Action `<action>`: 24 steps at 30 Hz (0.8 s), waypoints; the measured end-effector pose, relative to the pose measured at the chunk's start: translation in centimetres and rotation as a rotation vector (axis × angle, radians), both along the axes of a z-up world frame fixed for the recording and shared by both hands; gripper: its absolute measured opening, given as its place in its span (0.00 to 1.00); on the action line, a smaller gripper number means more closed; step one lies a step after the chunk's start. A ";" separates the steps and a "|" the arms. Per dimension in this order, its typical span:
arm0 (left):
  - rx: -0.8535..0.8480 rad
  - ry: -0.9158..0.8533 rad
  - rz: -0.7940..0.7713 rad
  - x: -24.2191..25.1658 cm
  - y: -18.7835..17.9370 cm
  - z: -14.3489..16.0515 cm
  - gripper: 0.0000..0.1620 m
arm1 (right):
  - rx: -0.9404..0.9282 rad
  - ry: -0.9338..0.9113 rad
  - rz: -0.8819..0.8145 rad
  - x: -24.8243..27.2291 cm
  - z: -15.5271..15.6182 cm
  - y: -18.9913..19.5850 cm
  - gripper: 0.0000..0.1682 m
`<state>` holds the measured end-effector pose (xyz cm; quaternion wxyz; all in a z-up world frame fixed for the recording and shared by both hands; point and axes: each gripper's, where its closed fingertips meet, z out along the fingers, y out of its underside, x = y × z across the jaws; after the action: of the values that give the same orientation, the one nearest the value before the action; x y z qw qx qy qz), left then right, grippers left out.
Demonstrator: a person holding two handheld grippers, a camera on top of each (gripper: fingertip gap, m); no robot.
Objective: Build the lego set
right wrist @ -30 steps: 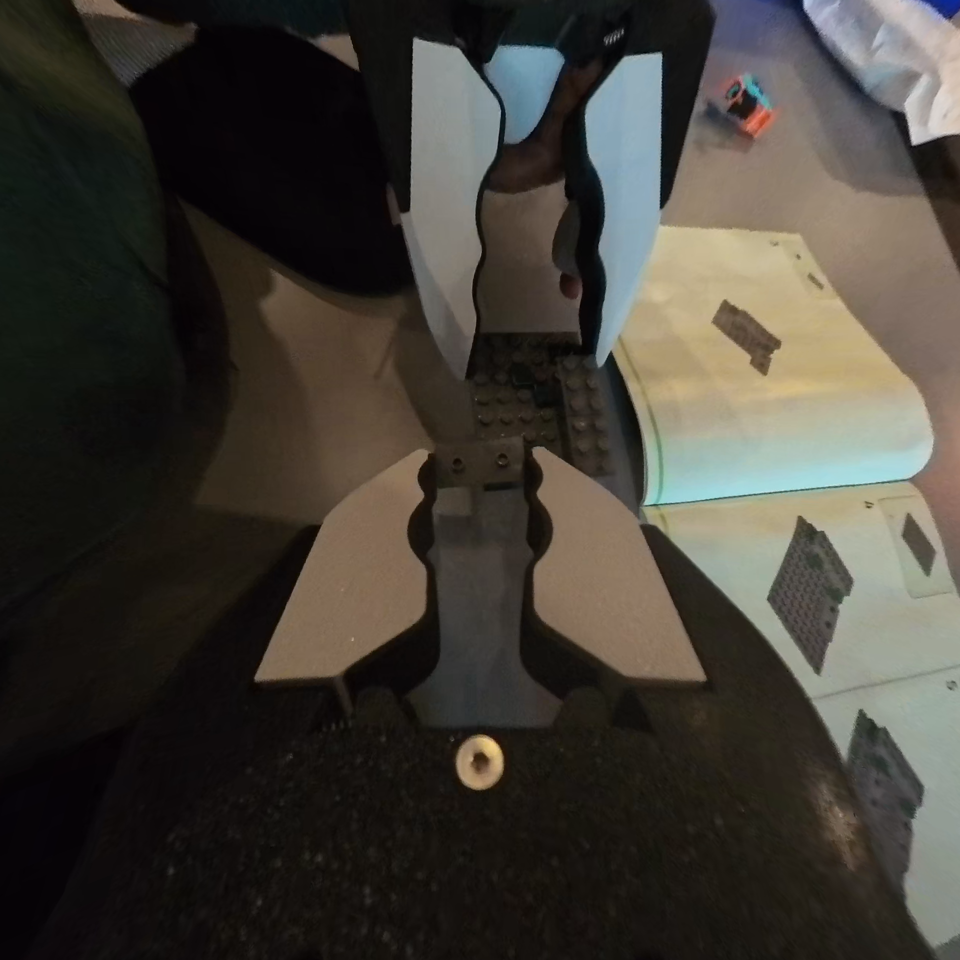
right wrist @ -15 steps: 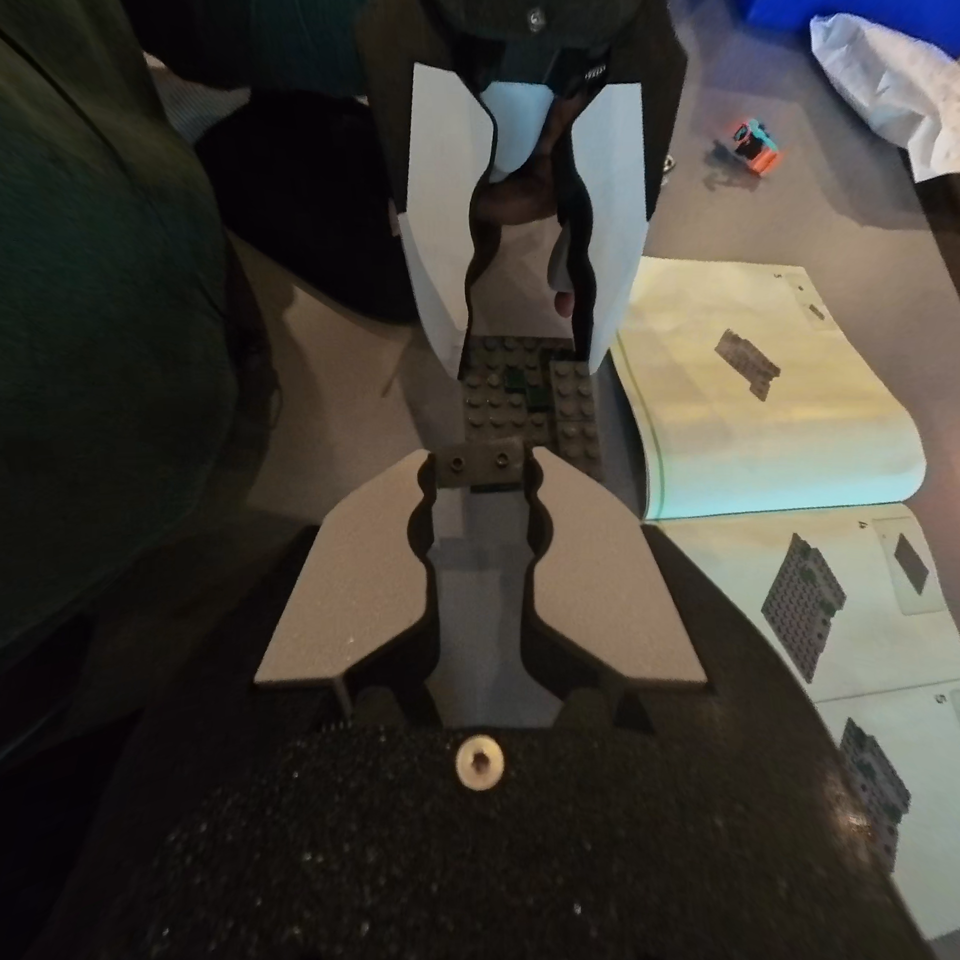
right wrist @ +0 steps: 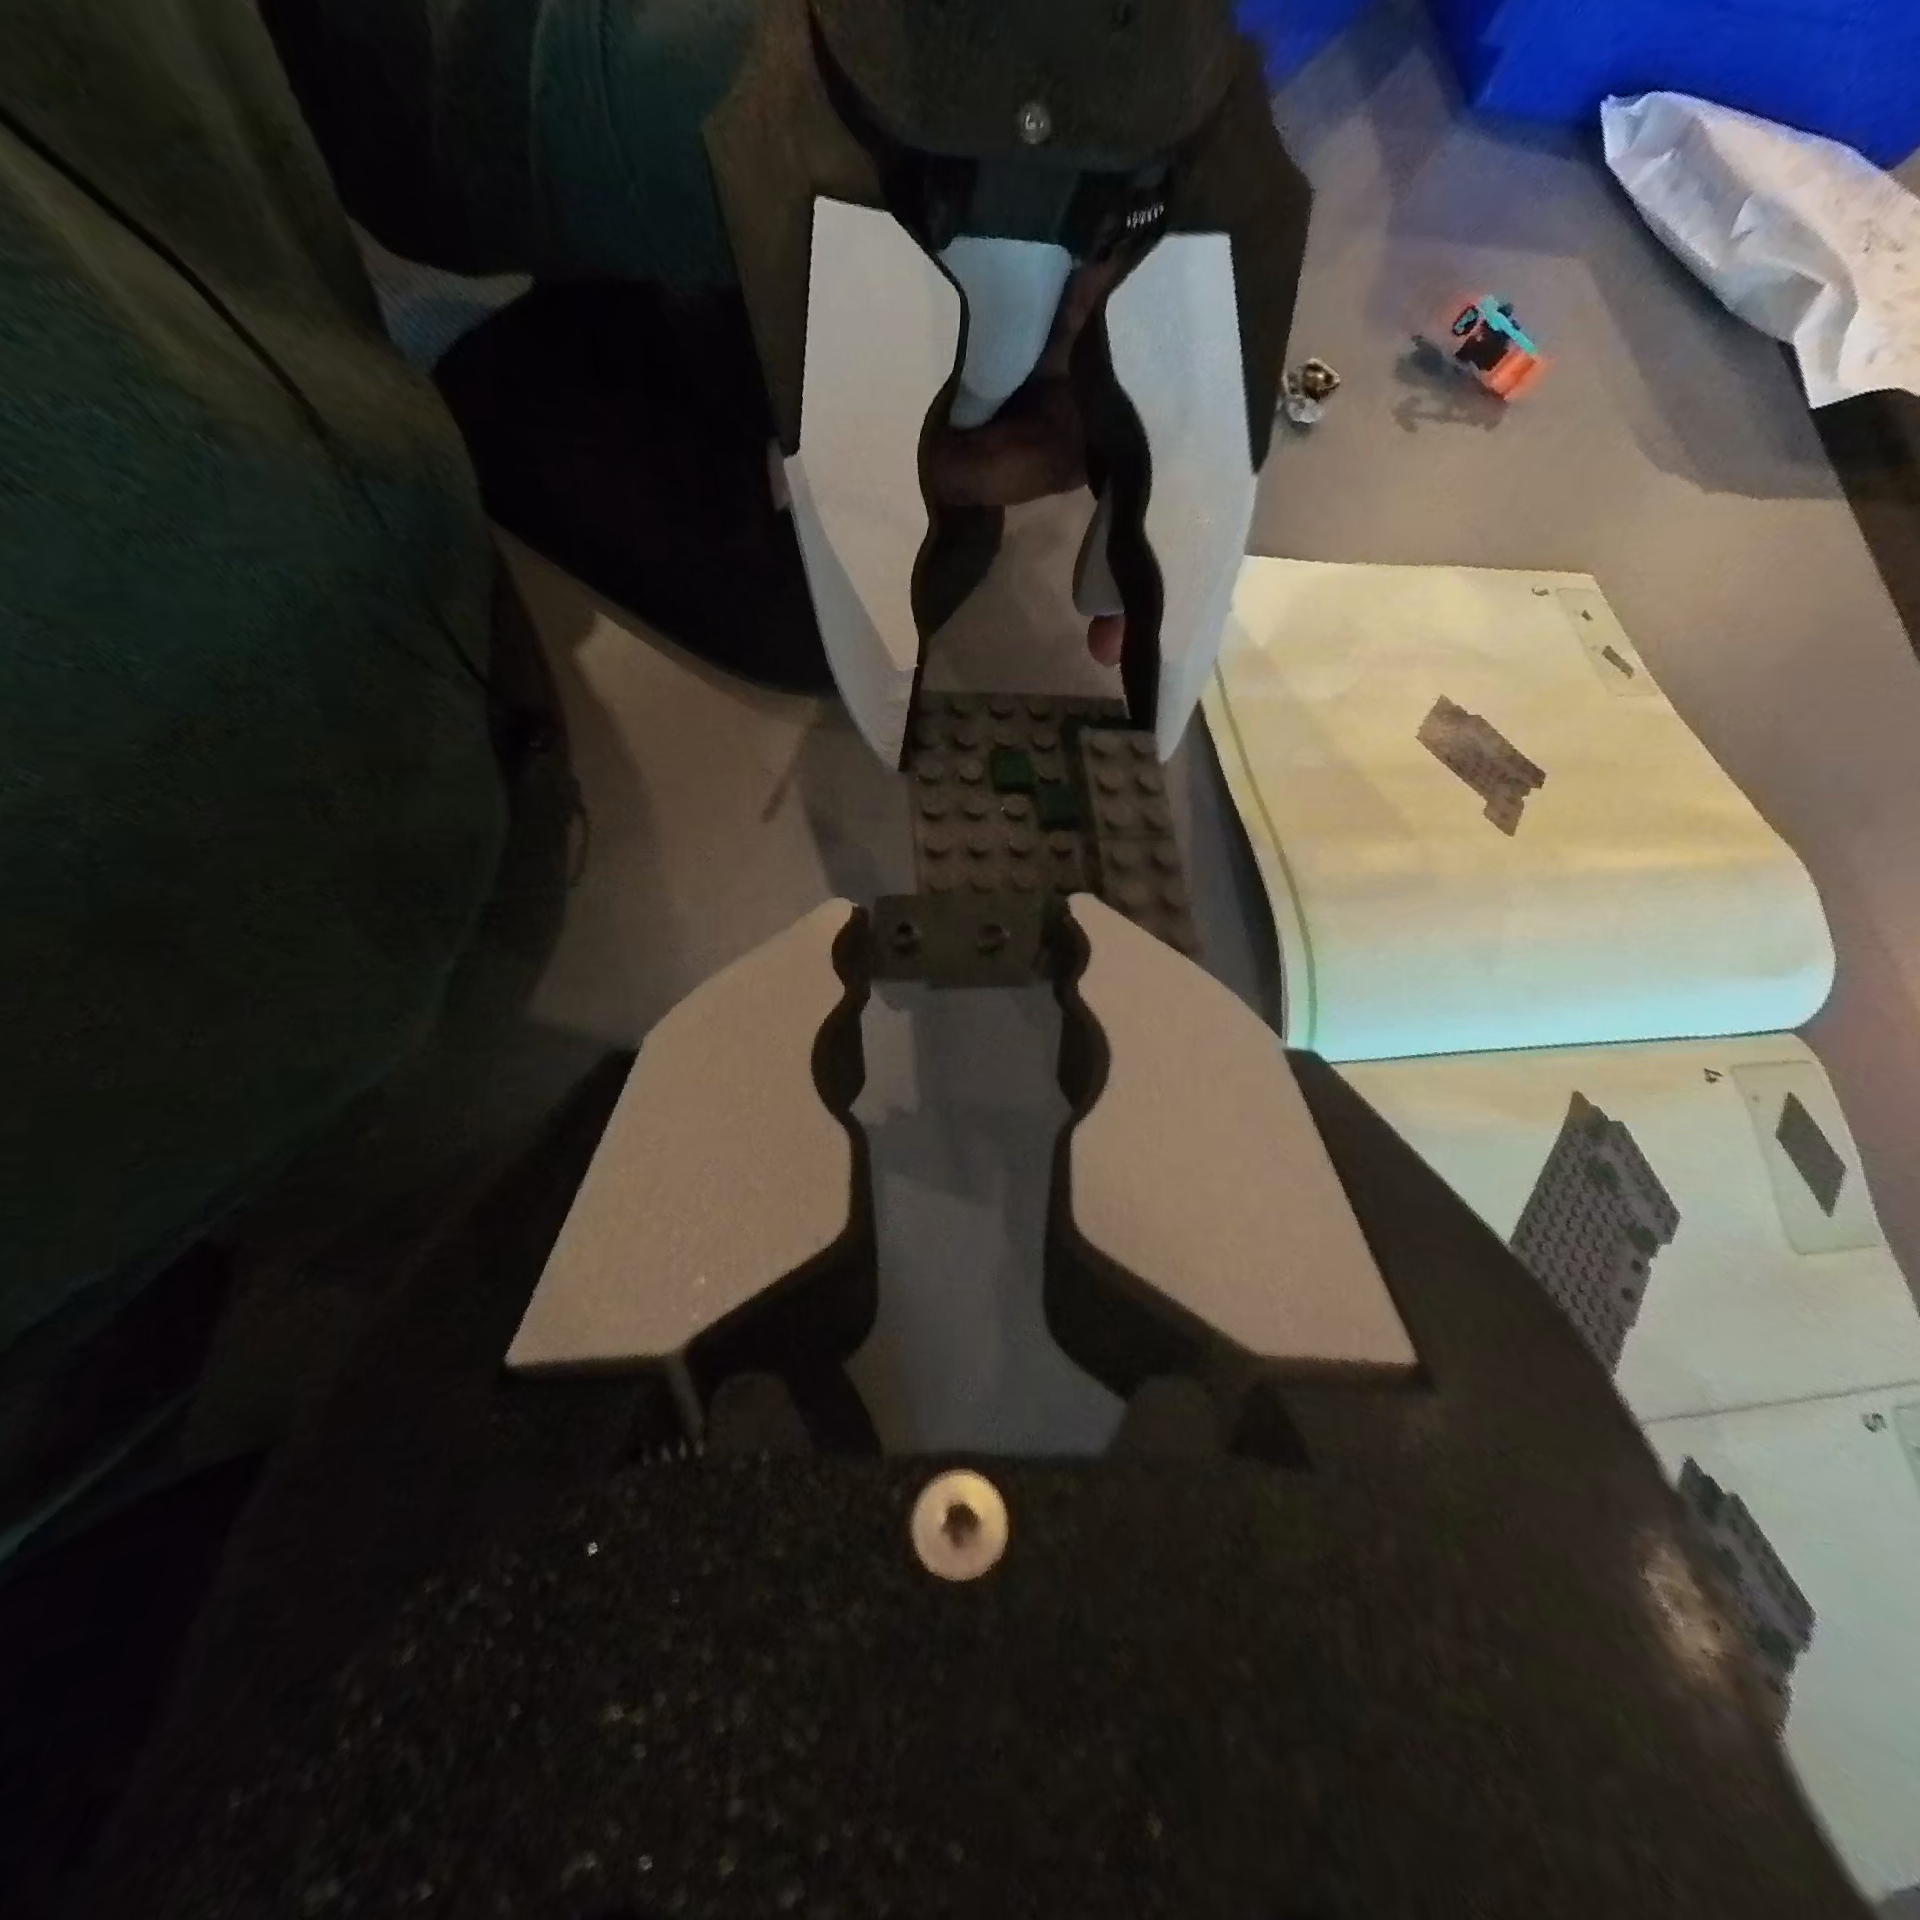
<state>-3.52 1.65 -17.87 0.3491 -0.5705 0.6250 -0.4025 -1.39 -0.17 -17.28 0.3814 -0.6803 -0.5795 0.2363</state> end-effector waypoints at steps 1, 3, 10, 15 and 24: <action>0.001 0.000 0.003 0.0 0.0 -0.1 0.31 | -0.003 0.003 0.002 0.0 0.0 0.0 0.20; -0.005 0.000 -0.001 -0.1 -0.1 -0.2 0.31 | -0.006 0.010 0.004 0.0 0.1 0.0 0.20; -0.015 -0.010 0.001 -0.2 -0.1 -0.3 0.30 | -0.024 0.041 0.021 -0.3 0.6 -0.1 0.20; -0.033 -0.026 -0.002 -0.2 -0.2 -0.1 0.31 | -0.034 0.089 0.020 -0.4 1.4 0.0 0.20; -0.008 -0.042 0.024 -0.4 0.3 0.5 0.31 | -0.701 0.536 -0.308 1.9 2.5 1.7 0.24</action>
<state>-3.94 1.94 -17.33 0.3647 -0.5706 0.6092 -0.4126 0.51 1.49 -14.78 0.2952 -0.7613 -0.2382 0.5260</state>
